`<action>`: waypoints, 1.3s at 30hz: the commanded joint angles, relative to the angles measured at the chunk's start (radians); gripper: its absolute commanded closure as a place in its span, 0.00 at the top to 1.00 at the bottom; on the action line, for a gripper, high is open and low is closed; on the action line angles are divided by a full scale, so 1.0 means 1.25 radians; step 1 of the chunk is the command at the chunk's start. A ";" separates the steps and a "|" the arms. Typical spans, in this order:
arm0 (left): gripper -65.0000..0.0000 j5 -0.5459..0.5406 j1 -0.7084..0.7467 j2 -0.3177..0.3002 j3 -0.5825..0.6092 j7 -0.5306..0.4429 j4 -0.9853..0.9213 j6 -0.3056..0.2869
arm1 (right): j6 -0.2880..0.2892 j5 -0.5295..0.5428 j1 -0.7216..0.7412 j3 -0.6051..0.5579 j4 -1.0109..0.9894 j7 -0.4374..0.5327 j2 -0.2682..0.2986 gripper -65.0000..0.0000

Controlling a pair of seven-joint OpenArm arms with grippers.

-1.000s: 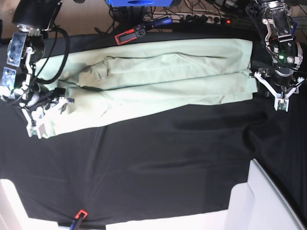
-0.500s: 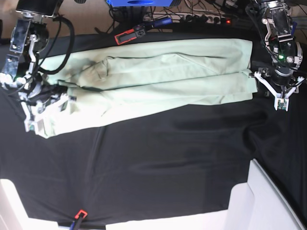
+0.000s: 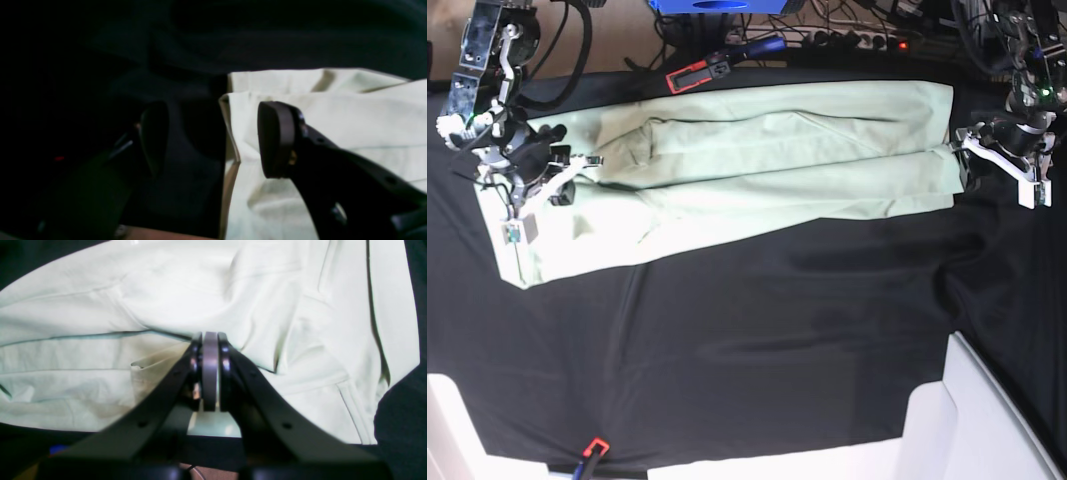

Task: Fold the T-shirt properly
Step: 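Grasp the folded shirt end with the left gripper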

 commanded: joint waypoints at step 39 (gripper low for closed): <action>0.82 -0.051 -0.126 0.042 0.015 -0.013 -0.334 -0.133 | 0.071 0.003 -0.012 -0.004 0.016 0.016 0.008 0.03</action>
